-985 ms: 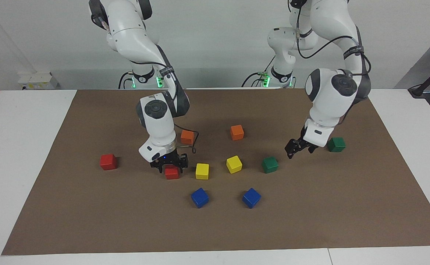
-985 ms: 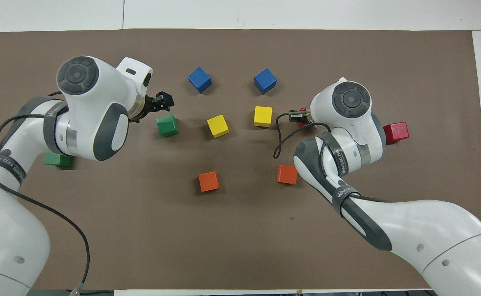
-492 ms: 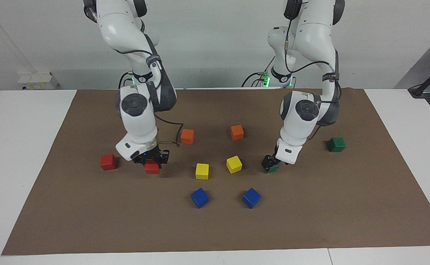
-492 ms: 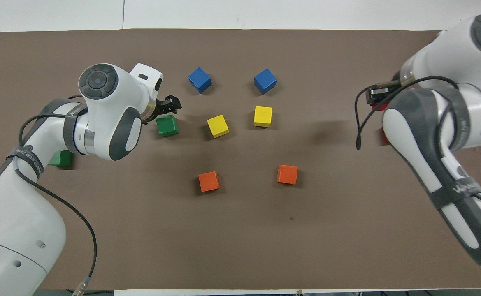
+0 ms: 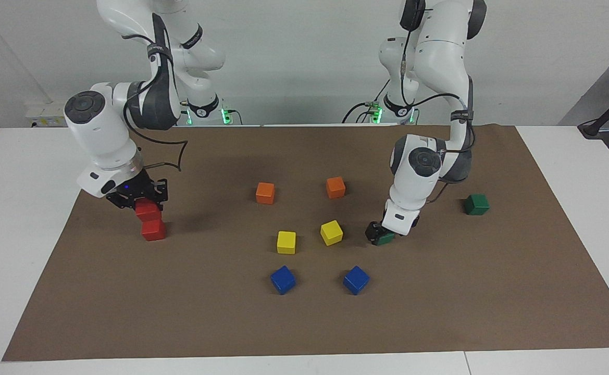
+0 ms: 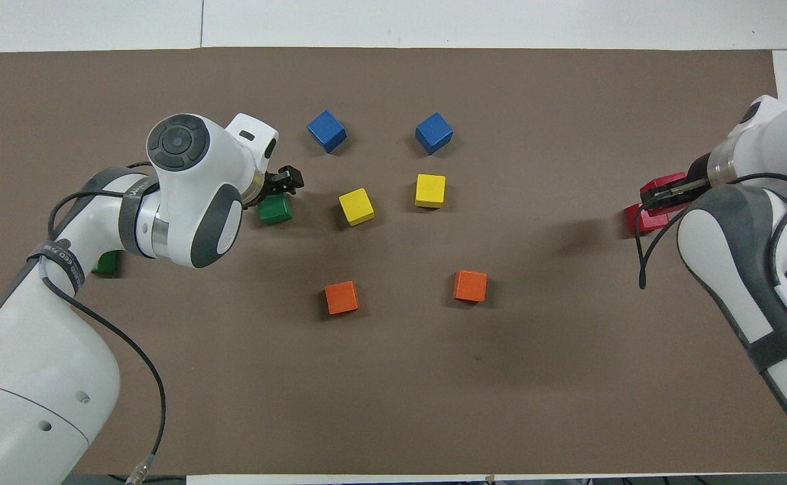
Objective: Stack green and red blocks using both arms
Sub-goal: 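Grasp the second green with the left gripper while the right gripper grasps red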
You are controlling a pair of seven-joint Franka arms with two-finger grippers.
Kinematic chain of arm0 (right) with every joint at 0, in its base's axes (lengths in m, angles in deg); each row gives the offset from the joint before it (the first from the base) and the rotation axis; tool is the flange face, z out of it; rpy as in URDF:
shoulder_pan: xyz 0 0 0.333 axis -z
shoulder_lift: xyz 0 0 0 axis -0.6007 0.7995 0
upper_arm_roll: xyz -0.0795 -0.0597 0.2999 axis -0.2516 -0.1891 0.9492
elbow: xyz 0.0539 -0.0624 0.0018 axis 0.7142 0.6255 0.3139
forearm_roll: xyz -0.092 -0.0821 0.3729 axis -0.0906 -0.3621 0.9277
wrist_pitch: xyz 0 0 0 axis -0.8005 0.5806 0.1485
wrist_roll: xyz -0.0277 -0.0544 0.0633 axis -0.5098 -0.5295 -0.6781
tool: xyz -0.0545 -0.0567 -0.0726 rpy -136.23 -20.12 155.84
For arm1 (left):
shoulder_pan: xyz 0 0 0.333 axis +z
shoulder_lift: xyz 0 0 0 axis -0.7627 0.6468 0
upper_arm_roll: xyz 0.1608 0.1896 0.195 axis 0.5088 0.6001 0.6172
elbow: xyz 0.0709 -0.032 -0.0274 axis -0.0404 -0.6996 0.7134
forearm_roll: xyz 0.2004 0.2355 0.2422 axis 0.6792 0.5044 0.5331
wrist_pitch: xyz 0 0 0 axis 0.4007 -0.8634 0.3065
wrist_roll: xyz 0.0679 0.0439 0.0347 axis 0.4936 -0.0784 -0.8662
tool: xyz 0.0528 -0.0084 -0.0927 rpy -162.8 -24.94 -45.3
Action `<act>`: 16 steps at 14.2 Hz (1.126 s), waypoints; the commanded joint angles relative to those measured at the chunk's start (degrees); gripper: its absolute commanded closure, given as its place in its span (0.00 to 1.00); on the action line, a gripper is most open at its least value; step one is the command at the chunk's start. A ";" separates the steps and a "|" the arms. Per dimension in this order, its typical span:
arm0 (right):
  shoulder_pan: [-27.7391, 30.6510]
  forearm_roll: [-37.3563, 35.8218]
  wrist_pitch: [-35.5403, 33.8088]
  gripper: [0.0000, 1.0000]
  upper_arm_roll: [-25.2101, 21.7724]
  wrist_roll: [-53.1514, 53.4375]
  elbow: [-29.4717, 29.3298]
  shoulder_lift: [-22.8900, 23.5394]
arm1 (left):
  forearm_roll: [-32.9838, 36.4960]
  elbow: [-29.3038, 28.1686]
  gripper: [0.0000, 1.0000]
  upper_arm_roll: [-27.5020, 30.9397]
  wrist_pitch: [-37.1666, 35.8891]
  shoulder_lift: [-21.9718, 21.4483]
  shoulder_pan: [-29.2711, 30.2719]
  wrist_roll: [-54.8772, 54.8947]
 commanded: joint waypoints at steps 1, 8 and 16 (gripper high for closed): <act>1.38 1.28 6.05 1.00 0.46 -1.85 7.12 -3.87 | 1.07 -2.54 0.00 0.86 1.38 -0.77 -1.43 0.89; 4.82 1.28 9.76 1.00 0.46 -1.41 8.19 -2.47 | 1.07 -2.10 1.00 0.94 -0.72 -1.12 -2.31 1.33; 5.52 1.37 13.18 1.00 0.46 -0.18 8.98 -0.19 | 0.55 -0.87 1.00 0.77 -15.38 -11.39 12.08 24.39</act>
